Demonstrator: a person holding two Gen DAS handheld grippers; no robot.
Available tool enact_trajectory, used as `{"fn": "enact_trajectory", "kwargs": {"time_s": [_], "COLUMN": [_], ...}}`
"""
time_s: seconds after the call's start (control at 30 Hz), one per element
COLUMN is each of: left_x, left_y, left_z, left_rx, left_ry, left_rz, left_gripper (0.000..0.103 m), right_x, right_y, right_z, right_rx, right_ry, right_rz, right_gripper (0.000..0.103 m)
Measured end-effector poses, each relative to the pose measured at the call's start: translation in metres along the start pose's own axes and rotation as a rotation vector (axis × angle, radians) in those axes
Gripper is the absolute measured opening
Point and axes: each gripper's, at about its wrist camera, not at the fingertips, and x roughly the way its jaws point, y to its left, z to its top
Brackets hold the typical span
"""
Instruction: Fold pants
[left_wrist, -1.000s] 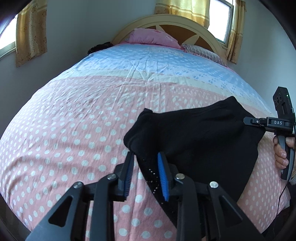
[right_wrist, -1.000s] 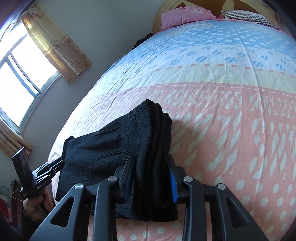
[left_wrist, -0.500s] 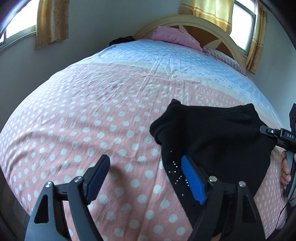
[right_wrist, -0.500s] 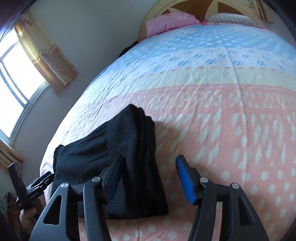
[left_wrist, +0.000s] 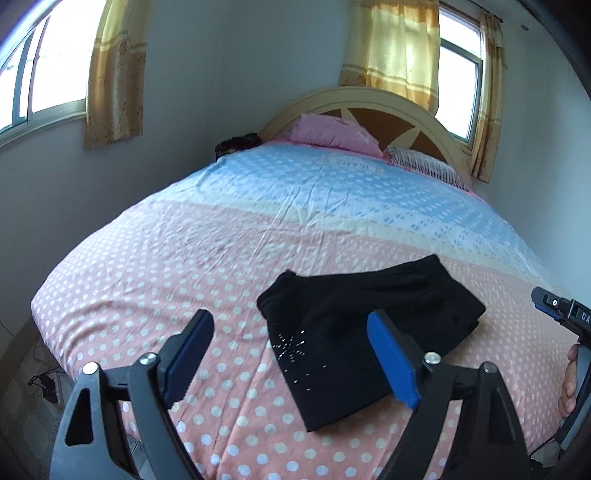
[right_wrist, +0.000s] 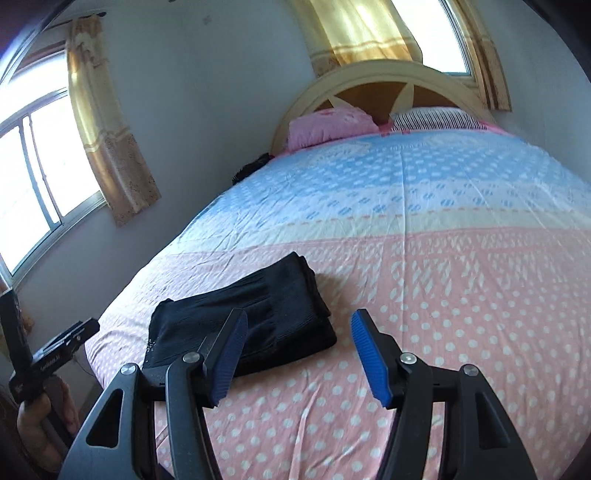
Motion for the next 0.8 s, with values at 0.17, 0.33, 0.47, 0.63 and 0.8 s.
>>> {"fn": "enact_trajectory", "kwargs": {"time_s": [0.17, 0.33, 0.47, 0.63, 0.8], "left_x": [-0.037, -0.062, -0.067, -0.067, -0.069], "left_y": [-0.022, -0.033, -0.038, -0.041, -0.042], "left_z": [0.013, 0.019, 0.020, 0.016, 0.015], "left_rx": [0.041, 0.074, 0.080, 0.077, 0.071], "left_ry": [-0.103, -0.173, -0.189, -0.185, -0.184], "left_rz": [-0.023, -0.040, -0.043, -0.048, -0.057], "left_gripper": [0.096, 0.102, 0.103, 0.103, 0.103], "right_x": [-0.043, -0.069, -0.080, -0.079, -0.079], "right_y": [0.027, 0.040, 0.043, 0.044, 0.044], "right_z": [-0.010, -0.010, -0.012, -0.015, -0.016], "right_rx": [-0.090, -0.145, -0.148, -0.158, -0.151], "right_ry": [-0.057, -0.120, -0.145, -0.145, -0.138], "right_rz": [0.007, -0.015, -0.007, -0.007, -0.002], "right_gripper": [0.064, 0.065, 0.065, 0.065, 0.065]}}
